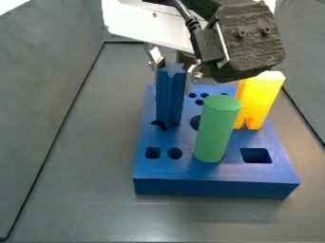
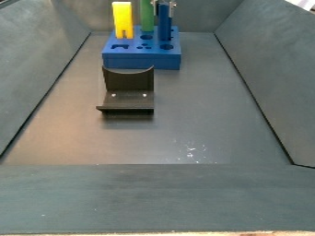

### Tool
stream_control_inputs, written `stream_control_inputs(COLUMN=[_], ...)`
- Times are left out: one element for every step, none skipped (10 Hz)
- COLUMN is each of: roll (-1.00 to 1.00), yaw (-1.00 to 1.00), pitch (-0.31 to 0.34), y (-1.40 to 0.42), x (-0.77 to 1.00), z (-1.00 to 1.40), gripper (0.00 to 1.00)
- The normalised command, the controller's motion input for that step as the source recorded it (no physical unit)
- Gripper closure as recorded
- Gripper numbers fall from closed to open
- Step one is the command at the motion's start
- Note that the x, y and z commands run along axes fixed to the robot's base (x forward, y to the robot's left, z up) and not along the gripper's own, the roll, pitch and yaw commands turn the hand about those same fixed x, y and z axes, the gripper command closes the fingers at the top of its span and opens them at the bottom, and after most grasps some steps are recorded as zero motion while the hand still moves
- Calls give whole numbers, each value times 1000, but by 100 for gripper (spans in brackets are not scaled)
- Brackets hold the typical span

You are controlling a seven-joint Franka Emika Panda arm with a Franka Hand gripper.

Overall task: Pick up the star object. Move up. Move to above the board. Insert the star object.
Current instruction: Insert the star object.

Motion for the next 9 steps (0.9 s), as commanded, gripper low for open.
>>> stream_control_inputs(roll=[31,0,0,17,9,0,23,17,10], yaw=[0,26,274,383,351,251,146,54,40], pitch=[0,-11,-41,-56,-67,-59,-24,-29,-110], y=[0,0,-3,-11,0,-14,-9,0,0], x=[-11,-26,-20,-60,-103,-111,-109,-166,-303], z=[-43,-80,-63,0,0,0,0,-31,-103], gripper=[100,100,100,100,100,100,100,100,100])
